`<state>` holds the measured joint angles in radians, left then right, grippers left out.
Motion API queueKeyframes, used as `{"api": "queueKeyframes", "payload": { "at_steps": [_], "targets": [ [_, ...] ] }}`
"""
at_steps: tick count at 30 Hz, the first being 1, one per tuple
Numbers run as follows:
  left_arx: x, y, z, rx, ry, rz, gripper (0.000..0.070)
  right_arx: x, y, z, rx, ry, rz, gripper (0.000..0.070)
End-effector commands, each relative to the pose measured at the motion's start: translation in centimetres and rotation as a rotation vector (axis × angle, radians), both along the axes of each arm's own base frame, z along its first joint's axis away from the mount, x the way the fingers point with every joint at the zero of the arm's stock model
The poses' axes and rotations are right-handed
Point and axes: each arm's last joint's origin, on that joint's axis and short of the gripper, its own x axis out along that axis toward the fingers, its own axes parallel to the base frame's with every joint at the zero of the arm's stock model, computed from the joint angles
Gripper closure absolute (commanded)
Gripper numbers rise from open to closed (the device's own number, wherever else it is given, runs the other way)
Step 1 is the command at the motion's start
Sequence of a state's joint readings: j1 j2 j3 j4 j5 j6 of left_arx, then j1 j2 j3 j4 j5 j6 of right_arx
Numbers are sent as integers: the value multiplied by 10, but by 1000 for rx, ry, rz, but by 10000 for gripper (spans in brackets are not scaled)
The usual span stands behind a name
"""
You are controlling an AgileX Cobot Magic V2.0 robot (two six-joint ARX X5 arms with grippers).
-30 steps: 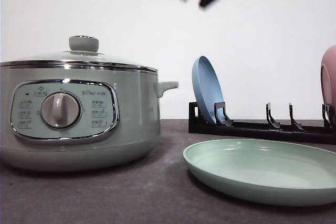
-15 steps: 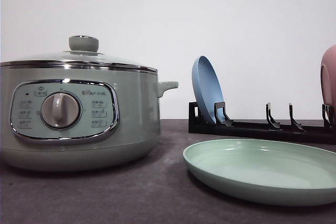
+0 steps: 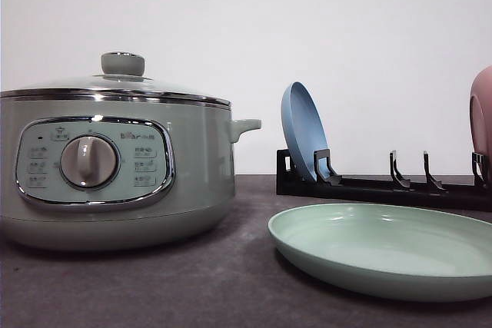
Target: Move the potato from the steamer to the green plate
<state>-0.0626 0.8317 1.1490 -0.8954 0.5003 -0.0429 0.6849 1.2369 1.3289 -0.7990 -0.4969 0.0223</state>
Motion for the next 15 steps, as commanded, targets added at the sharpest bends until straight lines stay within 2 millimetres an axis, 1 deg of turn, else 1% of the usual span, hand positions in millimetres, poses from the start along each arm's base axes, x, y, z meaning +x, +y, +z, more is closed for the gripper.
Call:
{"api": "queueKeyframes", "payload": {
  "at_steps": [1,5,8,11,15],
  "targets": [
    [9,-2,15,2,-11,-5,144,1,3,4,5,-16,14,439],
    [32,-10,35,51,7,-4,143,0,2,3,-3,-11,15,439],
    [52,-20,46,88,43,-23,144,0,2,2,-8,-12,19,439],
    [73,-33,48,157,85,-28,144,0,2,2,-8,-13,19,439],
    [101,-54,42,236,129,-28,144,0,2,2,-10,-11,19,439]
  ]
}}
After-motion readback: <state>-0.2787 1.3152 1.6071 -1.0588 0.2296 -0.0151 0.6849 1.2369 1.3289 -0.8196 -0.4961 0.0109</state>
